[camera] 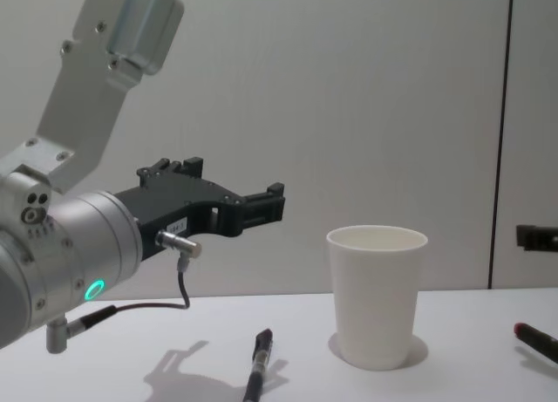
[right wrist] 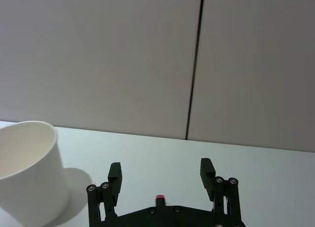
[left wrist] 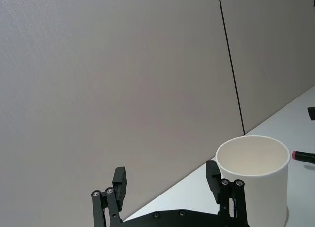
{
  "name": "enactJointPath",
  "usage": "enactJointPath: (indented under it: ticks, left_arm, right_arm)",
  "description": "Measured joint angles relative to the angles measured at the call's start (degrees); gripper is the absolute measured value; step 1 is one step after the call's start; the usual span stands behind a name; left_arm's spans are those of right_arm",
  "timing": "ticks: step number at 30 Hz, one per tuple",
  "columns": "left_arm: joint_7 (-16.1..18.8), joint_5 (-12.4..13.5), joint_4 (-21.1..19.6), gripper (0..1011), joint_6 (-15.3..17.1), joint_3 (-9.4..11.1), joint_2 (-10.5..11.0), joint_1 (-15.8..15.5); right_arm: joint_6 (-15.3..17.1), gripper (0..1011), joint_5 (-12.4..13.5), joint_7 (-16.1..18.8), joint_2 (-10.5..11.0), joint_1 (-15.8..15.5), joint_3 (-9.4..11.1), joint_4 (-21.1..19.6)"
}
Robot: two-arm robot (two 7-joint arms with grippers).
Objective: Place the pen into the pen holder.
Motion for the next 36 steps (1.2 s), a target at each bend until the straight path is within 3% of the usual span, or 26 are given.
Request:
enactJointPath:
  ticks: [9,19,25,36]
  left_arm:
    - [0.00,0.00,0.00,1001,0.00,0.00,0.00,0.00]
    - [0.00,0.00,0.00,1001,0.00,0.00,0.00,0.00]
    - [0.00,0.00,0.00,1001,0.00,0.00,0.00,0.00]
    - [0.00,0.00,0.00,1001,0.00,0.00,0.00,0.00]
  right_arm:
    - [9.56,1002,0.16,1.40,1.04,3.61,1.34,-0.02]
    - [18.32,1001,-1.09,3.36,1.14,6.03,0.97,-0.75]
    - [21.79,1002,-2.50,3.93,0.63,6.85,0.11,-0.77]
    - [24.96,1002,-4.03,3.69,-0.71,7.69,-1.00,0.47]
